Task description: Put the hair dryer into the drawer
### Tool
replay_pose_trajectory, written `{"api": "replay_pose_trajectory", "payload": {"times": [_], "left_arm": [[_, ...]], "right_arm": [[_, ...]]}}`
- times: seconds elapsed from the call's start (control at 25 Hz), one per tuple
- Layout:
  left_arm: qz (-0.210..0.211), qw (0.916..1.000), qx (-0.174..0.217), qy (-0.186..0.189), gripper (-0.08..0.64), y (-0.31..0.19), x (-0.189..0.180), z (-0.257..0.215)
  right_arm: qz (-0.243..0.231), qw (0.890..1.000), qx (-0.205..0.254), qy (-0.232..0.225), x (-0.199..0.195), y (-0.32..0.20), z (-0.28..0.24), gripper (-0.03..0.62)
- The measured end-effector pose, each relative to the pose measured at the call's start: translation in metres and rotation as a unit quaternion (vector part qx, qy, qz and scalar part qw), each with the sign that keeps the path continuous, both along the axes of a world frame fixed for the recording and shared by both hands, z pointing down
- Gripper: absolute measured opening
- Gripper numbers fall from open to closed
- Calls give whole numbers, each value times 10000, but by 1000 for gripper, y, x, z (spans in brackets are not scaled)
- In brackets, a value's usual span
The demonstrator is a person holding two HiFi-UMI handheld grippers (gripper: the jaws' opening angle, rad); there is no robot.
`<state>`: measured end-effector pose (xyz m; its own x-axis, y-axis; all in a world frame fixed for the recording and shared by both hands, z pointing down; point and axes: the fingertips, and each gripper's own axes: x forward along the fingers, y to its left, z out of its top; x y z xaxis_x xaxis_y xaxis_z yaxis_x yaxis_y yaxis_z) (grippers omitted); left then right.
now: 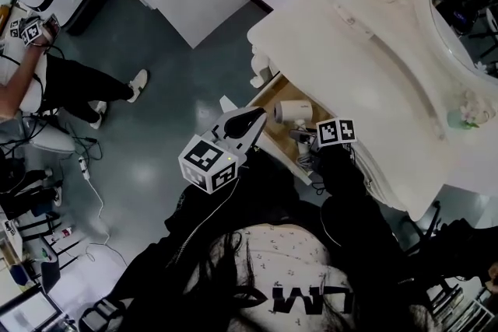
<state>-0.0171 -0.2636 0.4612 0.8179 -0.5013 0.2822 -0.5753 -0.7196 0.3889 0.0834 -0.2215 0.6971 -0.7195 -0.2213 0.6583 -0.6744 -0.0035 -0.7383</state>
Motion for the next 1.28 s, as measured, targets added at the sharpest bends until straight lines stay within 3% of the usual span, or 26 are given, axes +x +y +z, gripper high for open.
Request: {"api": "replay_pose_trajectory", "payload": {"times": [0.64, 1.04, 1.28], "left_arm": [[-91, 9997, -192, -133, 2, -10, -25, 17], [-212, 9992, -239, -225, 2, -5, -32, 24], [-327, 9988, -241, -282, 2, -1, -39, 24]], "right_arm": [[353, 9952, 322, 852, 5, -40, 47, 232], [882, 9898, 513, 999, 10, -65, 60, 232], [497, 9854, 591, 1520, 11, -61, 77, 233]]}}
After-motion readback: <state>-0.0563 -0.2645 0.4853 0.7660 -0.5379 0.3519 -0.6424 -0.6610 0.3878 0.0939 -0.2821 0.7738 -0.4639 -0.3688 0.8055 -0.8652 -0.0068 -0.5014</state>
